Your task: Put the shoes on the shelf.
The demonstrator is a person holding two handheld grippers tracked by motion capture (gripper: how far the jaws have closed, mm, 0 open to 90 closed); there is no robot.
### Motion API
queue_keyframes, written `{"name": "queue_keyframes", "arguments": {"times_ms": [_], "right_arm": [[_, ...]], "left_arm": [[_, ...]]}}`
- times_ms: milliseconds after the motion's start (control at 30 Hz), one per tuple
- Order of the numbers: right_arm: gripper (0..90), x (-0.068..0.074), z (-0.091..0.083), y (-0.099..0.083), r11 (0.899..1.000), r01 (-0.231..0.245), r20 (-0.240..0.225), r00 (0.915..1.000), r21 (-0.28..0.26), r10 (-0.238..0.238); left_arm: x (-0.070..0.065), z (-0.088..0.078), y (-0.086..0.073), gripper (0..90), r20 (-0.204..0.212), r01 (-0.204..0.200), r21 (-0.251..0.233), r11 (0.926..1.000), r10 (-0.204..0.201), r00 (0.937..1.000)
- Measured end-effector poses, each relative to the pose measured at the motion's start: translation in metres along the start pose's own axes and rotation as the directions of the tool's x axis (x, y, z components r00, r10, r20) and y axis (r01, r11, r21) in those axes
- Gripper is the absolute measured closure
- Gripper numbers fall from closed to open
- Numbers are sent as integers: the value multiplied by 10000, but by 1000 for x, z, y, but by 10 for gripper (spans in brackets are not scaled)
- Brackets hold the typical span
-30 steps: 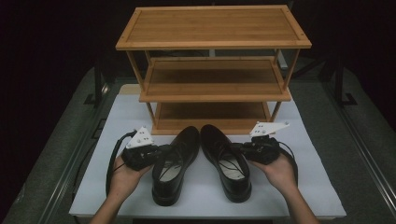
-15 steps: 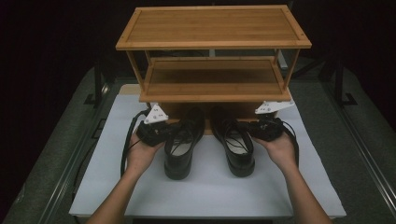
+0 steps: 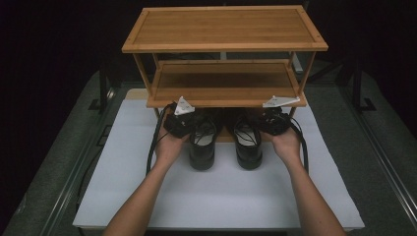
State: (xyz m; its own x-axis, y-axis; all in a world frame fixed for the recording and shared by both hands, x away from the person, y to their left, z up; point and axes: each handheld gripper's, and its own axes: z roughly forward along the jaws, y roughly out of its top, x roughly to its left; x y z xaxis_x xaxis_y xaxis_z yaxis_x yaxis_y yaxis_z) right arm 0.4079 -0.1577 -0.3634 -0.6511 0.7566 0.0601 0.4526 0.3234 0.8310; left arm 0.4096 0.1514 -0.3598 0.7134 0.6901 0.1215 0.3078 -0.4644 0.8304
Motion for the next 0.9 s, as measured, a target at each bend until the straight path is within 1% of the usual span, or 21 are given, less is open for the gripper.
{"name": "queue_keyframes", "arguments": {"times_ms": [33, 100, 133, 200, 267, 300, 333, 367, 433, 500, 533, 600, 633, 667, 733, 800, 833, 900], "right_arm": [[868, -1, 2, 0, 10000, -18, 52, 10000, 9, 18], [868, -3, 6, 0, 10000, -90, 142, 9999, -13, 90], [868, -4, 7, -1, 10000, -96, 142, 9999, -17, 96], [868, -4, 11, -2, 9999, -127, 205, 9997, -23, 128], [868, -4, 14, -2, 9999, -160, 259, 9995, -39, 161], [867, -4, 15, -3, 9999, -138, 369, 9992, -35, 139], [868, -4, 16, -3, 9999, -154, 399, 9991, -37, 156], [867, -4, 18, -3, 9998, -177, 409, 9990, -22, 178], [867, -4, 20, -4, 9999, -161, 428, 9990, -27, 162], [867, -4, 20, -4, 9998, -179, 449, 9988, -121, 185], [867, -4, 20, -4, 9998, -182, 441, 9989, -117, 187], [866, -3, 20, -5, 9998, -177, 395, 9991, -99, 181], [865, -1, 20, -6, 9999, -106, 347, 9993, -97, 109], [865, 0, 20, -7, 9999, -105, 314, 9994, -97, 108], [864, 3, 20, -8, 9999, -19, 312, 9995, -106, 22], [863, 6, 20, -11, 9999, -18, 412, 9991, -158, 24], [861, 6, 20, -11, 9998, -56, 434, 9990, -171, 63], [850, 6, 20, -13, 9997, -115, 450, 9989, -221, 125]], "left_arm": [[0, 3, 0, 875, -58, -159, 31, 9999, 159, 9999], [0, 9, 0, 875, -261, -38, 0, 10000, 38, 9997], [-1, 12, 1, 875, -371, -131, 13, 9999, 131, 9992], [-2, 17, 0, 875, -514, -73, -61, 10000, 70, 9987], [-3, 21, 0, 874, -582, -35, -80, 10000, 30, 9983], [-3, 22, 0, 874, -602, -128, 41, 9999, 130, 9981], [-3, 24, -1, 874, -619, -30, -14, 10000, 29, 9981], [-2, 25, -2, 874, -637, -94, 105, 9999, 100, 9979], [-3, 27, -3, 874, -610, -21, 3, 10000, 21, 9981], [-3, 27, -3, 873, -649, -52, -20, 10000, 51, 9979], [-4, 27, -5, 873, -637, -89, -45, 10000, 86, 9979], [-6, 25, -8, 872, -519, -290, 12, 9996, 291, 9982], [-7, 25, -9, 871, -504, -241, -24, 9997, 240, 9984], [-8, 24, -9, 871, -447, -338, -29, 9994, 336, 9984], [-9, 23, -10, 868, -354, -270, -59, 9996, 268, 9990], [-11, 23, -10, 864, -421, -481, 24, 9988, 482, 9979], [-12, 23, -10, 860, -466, -495, 19, 9988, 495, 9977], [-11, 23, -10, 847, -422, -505, 8, 9987, 505, 9978]]}}
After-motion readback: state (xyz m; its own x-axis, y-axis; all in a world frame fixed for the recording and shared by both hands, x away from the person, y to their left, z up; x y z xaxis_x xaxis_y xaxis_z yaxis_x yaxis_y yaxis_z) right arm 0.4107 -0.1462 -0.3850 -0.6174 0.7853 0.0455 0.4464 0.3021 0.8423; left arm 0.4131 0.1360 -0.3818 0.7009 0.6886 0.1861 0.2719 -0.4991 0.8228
